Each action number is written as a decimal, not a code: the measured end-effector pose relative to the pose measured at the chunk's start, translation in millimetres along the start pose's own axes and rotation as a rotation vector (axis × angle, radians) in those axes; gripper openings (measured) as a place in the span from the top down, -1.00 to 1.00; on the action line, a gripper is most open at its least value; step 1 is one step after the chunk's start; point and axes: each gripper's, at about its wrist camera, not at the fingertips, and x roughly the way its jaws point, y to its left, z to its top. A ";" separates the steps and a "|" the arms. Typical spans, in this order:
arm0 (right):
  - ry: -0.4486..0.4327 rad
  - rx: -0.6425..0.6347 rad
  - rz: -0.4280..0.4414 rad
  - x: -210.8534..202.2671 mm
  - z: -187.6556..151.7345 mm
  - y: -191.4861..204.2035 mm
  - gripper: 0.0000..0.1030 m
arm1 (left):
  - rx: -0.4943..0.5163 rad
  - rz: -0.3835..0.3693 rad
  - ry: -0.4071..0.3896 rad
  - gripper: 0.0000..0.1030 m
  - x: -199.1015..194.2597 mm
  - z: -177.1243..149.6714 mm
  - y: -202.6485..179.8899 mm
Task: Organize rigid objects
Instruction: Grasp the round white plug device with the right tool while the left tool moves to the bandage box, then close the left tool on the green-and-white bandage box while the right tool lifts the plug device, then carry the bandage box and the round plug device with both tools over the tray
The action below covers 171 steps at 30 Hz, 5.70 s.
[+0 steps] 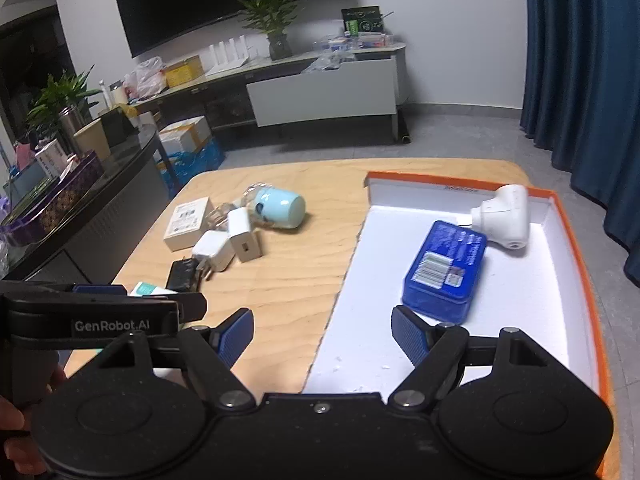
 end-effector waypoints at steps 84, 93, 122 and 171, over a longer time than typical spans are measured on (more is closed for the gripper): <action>-0.026 -0.046 0.089 -7.9 -16.9 34.5 -0.47 | -0.052 0.014 -0.052 -0.39 -15.8 -24.6 41.5; -0.042 -0.029 0.063 -21.1 -18.8 23.7 -0.47 | -0.036 -0.012 -0.050 -0.39 -20.9 -26.4 28.1; -0.073 0.061 -0.034 -48.5 -34.2 -22.5 -0.47 | 0.062 -0.121 -0.011 -0.39 -18.8 -29.2 -34.9; -0.131 0.211 -0.220 -41.7 -8.8 -125.5 -0.47 | 0.246 -0.250 0.029 -0.39 16.7 -14.4 -142.6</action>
